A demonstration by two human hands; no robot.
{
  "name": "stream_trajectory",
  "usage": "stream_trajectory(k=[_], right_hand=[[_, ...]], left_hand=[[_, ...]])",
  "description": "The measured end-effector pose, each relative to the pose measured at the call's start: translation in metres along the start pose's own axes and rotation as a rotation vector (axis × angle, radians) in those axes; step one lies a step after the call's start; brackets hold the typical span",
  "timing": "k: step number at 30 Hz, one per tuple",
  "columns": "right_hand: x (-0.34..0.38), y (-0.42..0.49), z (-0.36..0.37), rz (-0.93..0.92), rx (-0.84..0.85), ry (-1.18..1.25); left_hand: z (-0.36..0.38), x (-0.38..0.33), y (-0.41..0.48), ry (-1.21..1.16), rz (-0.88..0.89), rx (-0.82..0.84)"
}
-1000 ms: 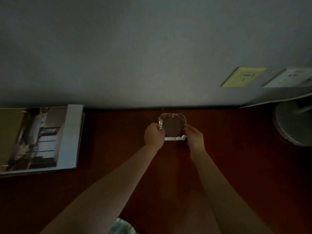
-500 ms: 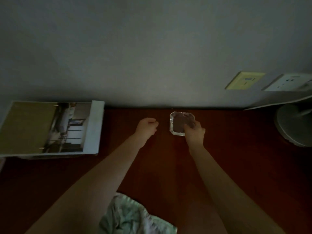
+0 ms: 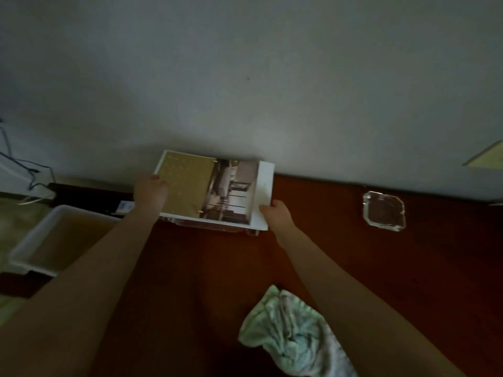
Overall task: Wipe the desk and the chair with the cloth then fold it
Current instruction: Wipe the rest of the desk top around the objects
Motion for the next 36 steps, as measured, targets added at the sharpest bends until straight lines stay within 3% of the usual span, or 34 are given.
stream_trajectory(k=[3,6,13,22,26,32,36], right_hand=[[-0.009,0.006,0.023,0.058,0.003,-0.019],[-0.007,0.008,0.028,0.052,-0.097,-0.191],[-0.008,0.010,0.031,0.070,-0.151,-0.428],[0.006,-0.003,-0.007,-0.038,-0.194,-0.256],[0.018,-0.018,-0.049,-0.087,-0.208,-0.155],[0.064,-0.061,-0.134,-0.333,-0.323,-0.365],[0.084,-0.088,-0.174,-0.449,-0.360,-0.485]], left_hand=[[-0.001,0.026,0.010,0.143,-0.035,0.040],[0.007,0.028,0.013,0.209,-0.085,0.129],[0.013,0.025,0.029,0.279,-0.106,0.106],[0.010,0.027,0.028,-0.050,-0.221,0.093],[0.030,0.001,0.006,-0.276,-0.242,0.184],[0.056,-0.029,-0.049,-0.435,-0.220,0.242],[0.101,-0.037,-0.100,-0.647,-0.339,0.441]])
Point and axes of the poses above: each hand's wrist, its own y-axis towards the middle knuckle, its own z-axis out of the palm, x = y × z, the point moved 5 cm from there along y, towards the middle knuckle, and after that the axes turned 2 degrees about x, right-handed, at the moved point
